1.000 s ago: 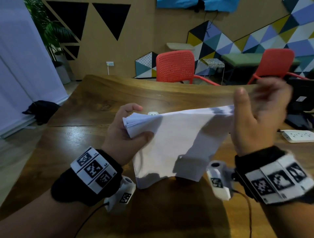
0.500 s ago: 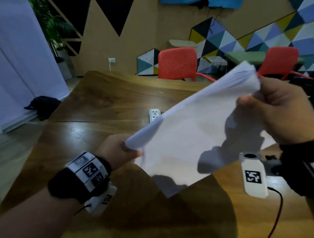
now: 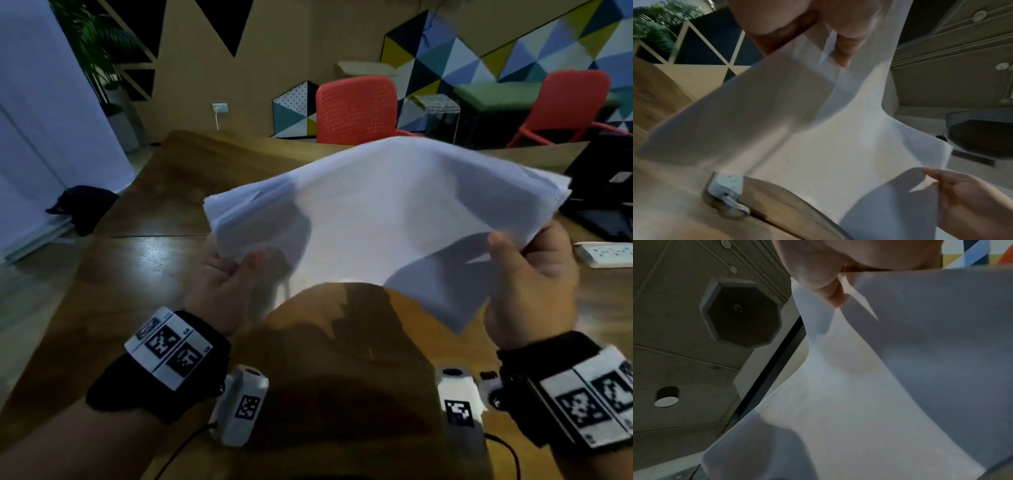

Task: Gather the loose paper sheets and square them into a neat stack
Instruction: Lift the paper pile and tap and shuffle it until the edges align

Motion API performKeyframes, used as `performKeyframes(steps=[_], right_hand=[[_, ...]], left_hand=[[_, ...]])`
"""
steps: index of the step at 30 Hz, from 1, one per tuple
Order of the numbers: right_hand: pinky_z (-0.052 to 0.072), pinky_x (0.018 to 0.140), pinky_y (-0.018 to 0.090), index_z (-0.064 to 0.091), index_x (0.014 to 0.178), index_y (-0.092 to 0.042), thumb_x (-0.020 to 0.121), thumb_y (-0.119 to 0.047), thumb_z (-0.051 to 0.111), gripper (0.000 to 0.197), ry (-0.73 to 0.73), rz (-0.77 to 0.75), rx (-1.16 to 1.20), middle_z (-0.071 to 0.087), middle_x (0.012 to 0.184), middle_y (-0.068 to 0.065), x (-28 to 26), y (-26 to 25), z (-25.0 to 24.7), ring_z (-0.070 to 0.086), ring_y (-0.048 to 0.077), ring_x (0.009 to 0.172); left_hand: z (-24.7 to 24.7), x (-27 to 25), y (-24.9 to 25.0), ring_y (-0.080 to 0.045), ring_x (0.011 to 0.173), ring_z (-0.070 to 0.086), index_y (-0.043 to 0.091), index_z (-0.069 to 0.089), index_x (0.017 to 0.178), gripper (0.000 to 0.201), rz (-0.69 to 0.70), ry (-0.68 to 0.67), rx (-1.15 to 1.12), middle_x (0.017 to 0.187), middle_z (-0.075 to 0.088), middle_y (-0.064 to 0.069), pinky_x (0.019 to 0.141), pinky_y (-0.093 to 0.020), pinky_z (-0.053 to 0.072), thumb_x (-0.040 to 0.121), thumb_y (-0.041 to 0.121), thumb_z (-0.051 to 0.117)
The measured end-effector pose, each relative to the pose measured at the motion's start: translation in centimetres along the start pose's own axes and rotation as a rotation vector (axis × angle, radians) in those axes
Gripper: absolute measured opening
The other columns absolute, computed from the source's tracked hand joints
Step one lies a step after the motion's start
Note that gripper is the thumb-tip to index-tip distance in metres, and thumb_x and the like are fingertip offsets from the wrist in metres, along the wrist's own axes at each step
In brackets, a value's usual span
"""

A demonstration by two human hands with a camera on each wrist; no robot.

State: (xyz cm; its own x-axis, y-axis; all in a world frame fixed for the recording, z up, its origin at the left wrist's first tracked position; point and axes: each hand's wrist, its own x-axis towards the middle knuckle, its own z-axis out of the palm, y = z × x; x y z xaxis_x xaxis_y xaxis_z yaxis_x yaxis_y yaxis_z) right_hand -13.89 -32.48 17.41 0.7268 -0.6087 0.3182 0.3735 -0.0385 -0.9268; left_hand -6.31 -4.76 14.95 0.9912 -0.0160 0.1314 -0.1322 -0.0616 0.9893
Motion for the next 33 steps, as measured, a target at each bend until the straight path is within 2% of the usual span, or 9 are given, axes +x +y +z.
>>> performKeyframes(steps=[2,6,11,14,19,24,28,30,33], right_hand=[[0.051,0.072,0.018,0.054,0.109,-0.013,0.088,0.007,0.048,0.029,0.006,0.073,-0.028,0.063,0.095,-0.003,-0.7,1.3,-0.7,0.062,0.004,0.084],[0.047,0.076,0.026,0.058,0.091,-0.024,0.088,0.001,0.053,0.026,0.025,0.369,-0.119,0.062,0.092,-0.002,-2.3,5.0,-1.5,0.061,0.01,0.085],[0.053,0.077,0.023,0.059,0.093,-0.023,0.084,-0.009,0.058,0.017,-0.047,0.315,-0.024,0.073,0.084,-0.006,-1.1,4.0,-1.9,0.066,0.007,0.084],[0.053,0.069,0.015,0.061,0.085,-0.026,0.054,-0.035,0.072,0.034,-0.129,0.198,0.048,0.073,0.076,-0.012,-0.5,2.4,-2.3,0.066,0.001,0.077],[0.052,0.065,0.015,0.055,0.092,-0.024,0.029,-0.065,0.082,0.08,-0.124,0.364,-0.019,0.072,0.076,-0.008,-1.4,5.3,-2.5,0.065,0.005,0.076],[0.05,0.062,0.022,0.055,0.081,-0.022,0.065,-0.054,0.07,0.039,0.026,0.418,0.032,0.065,0.075,-0.006,-0.7,5.5,-1.0,0.064,0.004,0.067],[0.042,0.077,0.031,0.053,0.079,-0.021,0.078,-0.045,0.063,0.026,0.249,0.442,0.0,0.052,0.078,-0.002,-0.4,5.8,0.8,0.051,0.012,0.075],[0.039,0.073,0.026,0.052,0.096,-0.015,0.085,-0.038,0.06,0.026,0.304,0.418,-0.034,0.046,0.077,-0.005,-0.2,6.2,1.2,0.046,0.006,0.072],[0.044,0.085,0.034,0.048,0.111,-0.02,0.083,-0.034,0.064,0.035,0.364,0.398,-0.063,0.05,0.082,-0.006,0.3,6.7,1.5,0.051,0.011,0.084]], left_hand=[[-0.4,0.2,-1.3,-0.033,0.087,0.063,0.01,0.058,0.099,0.034,-0.04,0.076,0.093,0.087,0.066,-0.01,0.074,-0.042,0.052,0.071,0.024,0.07],[0.0,0.4,-3.6,-0.023,0.081,0.057,0.018,0.053,0.093,0.019,-0.191,0.064,0.223,0.075,0.057,0.008,0.062,-0.025,0.043,0.079,0.012,0.065],[-0.6,0.4,-3.6,-0.033,0.082,0.069,0.014,0.065,0.081,0.001,-0.184,0.102,0.198,0.074,0.071,-0.013,0.075,-0.045,0.058,0.081,0.015,0.064],[-1.3,0.0,-3.0,0.001,0.06,0.066,0.015,0.06,0.075,0.011,-0.099,0.069,0.138,0.05,0.066,0.012,0.05,-0.004,0.048,0.081,0.008,0.063],[-1.3,-0.1,-4.2,0.01,0.068,0.062,0.021,0.046,0.101,0.062,-0.047,-0.119,-0.082,0.087,0.057,0.004,0.061,-0.005,0.049,0.046,0.022,0.073],[0.2,0.8,-3.7,0.007,0.063,0.064,0.024,0.046,0.093,0.088,-0.015,-0.037,-0.292,0.079,0.062,0.007,0.057,-0.008,0.05,0.023,0.067,0.078],[0.8,1.7,-4.4,0.004,0.052,0.061,0.02,0.048,0.096,0.068,-0.134,0.105,-0.402,0.075,0.057,0.004,0.048,-0.012,0.049,0.041,0.046,0.077],[0.9,1.8,-4.5,0.004,0.05,0.061,0.014,0.047,0.103,0.054,-0.183,0.133,-0.374,0.078,0.054,0.001,0.045,-0.012,0.048,0.058,0.031,0.071],[0.6,2.1,-4.6,0.001,0.053,0.063,0.011,0.052,0.099,0.057,-0.189,0.13,-0.305,0.073,0.06,0.0,0.047,-0.012,0.05,0.049,0.031,0.069]])
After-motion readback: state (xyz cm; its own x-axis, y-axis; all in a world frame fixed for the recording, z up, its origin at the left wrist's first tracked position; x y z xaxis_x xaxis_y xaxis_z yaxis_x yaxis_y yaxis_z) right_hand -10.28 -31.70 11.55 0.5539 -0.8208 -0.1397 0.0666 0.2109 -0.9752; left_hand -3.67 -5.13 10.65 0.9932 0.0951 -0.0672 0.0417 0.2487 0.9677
